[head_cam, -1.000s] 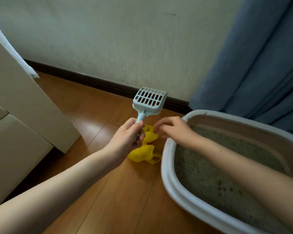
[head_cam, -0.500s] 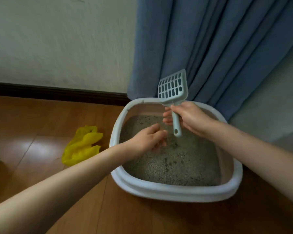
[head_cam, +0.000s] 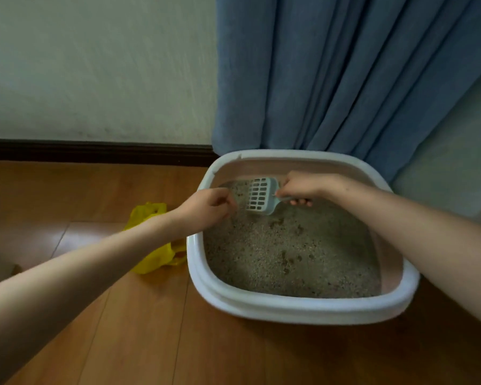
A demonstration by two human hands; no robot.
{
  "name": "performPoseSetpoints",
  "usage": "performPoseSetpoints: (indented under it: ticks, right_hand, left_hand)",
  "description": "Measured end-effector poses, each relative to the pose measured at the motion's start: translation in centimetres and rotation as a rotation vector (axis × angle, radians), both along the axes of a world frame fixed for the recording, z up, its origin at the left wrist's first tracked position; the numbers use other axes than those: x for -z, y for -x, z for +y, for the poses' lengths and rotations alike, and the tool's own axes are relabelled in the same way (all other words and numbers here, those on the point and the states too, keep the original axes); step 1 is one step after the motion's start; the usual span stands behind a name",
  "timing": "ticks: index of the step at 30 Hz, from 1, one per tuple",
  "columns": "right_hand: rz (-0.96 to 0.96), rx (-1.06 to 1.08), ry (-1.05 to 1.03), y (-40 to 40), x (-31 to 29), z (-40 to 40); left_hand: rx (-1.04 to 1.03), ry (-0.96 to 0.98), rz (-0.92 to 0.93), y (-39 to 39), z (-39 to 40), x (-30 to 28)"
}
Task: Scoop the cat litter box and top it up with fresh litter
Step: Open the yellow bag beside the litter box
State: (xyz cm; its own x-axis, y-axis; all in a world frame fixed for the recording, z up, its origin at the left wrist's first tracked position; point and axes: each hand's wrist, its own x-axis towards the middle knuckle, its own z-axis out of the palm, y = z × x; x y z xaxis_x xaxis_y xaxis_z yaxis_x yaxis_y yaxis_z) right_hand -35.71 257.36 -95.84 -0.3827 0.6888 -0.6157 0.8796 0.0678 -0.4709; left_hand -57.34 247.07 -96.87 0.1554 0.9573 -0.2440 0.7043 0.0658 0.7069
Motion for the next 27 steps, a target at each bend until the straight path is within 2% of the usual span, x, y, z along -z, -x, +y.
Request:
performPoseSetpoints:
  ticks: [4,7,10,18,24,27]
  right_hand:
    - [-0.044,-0.15,0.122,4.2,1.9,1.2]
    - [-0.175,-0.221,0.038,5.8,3.6,1.7]
    - [-0.199,-0.205,-0.024,5.6,4.6,2.0]
    - [-0.274,-0.058,-0.005,-2.6,3.8,3.6]
    - [-0.52,-0.071,-0.094,-6.7,1.5,3.7]
    - [-0.522,-0.069,-0.197,-6.3,-1.3,3.8]
  left_hand:
    - [0.044,0.026,0.045,0.4,1.2,-0.8]
    - [0.046,-0.002,0.056,0.4,1.3,-0.9]
    - [0.053,-0.008,0.035,0.3,1.0,-0.7]
    - [0.015,0.026,0.023,-0.9,1.8,1.2]
    - [0.066,0.039,0.029,-2.2,2.8,2.4]
    - [0.058,0.063,0.008,-2.3,3.0,2.6]
